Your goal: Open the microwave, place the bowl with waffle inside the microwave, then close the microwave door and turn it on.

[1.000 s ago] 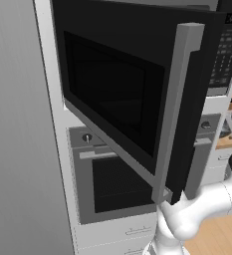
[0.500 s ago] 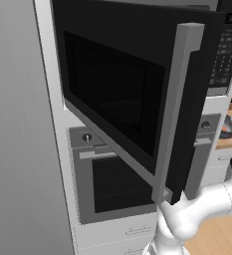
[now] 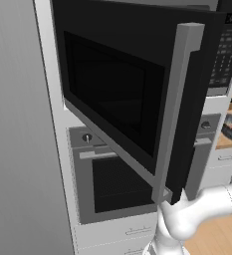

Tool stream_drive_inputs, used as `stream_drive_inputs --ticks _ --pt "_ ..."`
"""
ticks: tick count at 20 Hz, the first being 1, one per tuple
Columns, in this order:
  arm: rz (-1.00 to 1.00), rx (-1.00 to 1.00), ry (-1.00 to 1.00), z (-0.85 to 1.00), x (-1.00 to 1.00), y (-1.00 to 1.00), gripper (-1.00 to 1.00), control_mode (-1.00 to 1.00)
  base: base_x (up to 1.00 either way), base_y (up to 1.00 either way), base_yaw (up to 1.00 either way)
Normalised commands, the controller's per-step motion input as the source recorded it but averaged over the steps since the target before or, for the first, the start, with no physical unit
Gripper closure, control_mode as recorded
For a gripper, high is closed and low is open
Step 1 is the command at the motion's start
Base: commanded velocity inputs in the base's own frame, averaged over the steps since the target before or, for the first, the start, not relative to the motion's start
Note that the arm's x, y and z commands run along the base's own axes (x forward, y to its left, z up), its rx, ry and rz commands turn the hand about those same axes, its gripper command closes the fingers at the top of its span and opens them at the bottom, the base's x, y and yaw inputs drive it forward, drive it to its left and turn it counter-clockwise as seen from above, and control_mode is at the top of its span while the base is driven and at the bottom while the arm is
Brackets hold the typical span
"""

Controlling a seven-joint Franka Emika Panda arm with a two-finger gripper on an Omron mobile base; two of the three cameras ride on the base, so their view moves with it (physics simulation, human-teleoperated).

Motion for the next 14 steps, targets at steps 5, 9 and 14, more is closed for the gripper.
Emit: stream_drive_inputs --ticks 5,9,14 --pt "-0.04 0.0 -0.03 0.48 -0.69 0.02 1.0 -1.0 0.0 0.0 0.0" --pt "0.0 0.0 -0.1 0.42 -0.89 0.24 1.0 -1.0 0.0 0.0 0.0" --pt "0.0 -0.02 -0.15 0.22 -1.0 0.45 1.0 -1.0 0.0 0.0 0.0"
